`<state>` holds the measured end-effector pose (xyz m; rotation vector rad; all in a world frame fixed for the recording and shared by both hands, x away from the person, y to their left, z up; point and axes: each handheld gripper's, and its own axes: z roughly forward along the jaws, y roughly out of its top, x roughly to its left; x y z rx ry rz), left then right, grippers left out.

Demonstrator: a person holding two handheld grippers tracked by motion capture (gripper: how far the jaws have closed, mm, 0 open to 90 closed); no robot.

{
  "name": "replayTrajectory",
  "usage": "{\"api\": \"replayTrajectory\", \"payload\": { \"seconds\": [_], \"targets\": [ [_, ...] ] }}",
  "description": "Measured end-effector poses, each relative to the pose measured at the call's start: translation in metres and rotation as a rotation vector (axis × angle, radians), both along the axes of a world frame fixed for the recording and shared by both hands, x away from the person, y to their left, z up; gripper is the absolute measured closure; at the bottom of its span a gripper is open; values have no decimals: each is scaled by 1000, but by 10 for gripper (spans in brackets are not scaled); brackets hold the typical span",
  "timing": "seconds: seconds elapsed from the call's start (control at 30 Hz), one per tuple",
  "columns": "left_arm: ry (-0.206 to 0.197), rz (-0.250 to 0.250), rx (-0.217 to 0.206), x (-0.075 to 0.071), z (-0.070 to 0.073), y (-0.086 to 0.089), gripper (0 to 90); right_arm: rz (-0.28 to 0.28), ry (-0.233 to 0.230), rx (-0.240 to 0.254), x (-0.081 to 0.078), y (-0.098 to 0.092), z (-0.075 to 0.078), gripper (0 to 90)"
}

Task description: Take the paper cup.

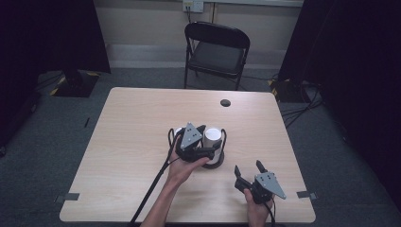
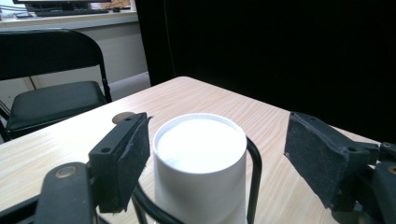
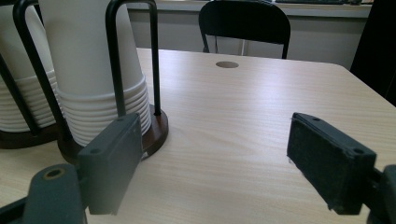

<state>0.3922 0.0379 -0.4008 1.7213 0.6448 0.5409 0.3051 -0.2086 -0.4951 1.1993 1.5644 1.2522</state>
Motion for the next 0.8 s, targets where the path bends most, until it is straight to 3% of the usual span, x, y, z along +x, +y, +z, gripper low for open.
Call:
{"api": "replayTrajectory", "payload": {
  "seconds": [0.07, 0.27, 0.3, 0.53, 0.8],
  "targets": [
    [7, -2, -7, 4, 0, -1, 232, 6, 0, -4, 0, 0, 0, 176],
    [14, -4, 23, 11, 0, -6, 240, 6, -3, -1, 0, 0, 0, 176],
    [-5, -4, 52, 12, -1, -9, 250, 6, -2, -1, 0, 0, 0, 172],
    [12, -2, 56, 16, -5, -10, 274, 4, -2, 0, 0, 0, 0, 164],
    [-4, -5, 83, 17, -8, -13, 292, -3, -6, 7, 0, -1, 0, 159]
  ]
}}
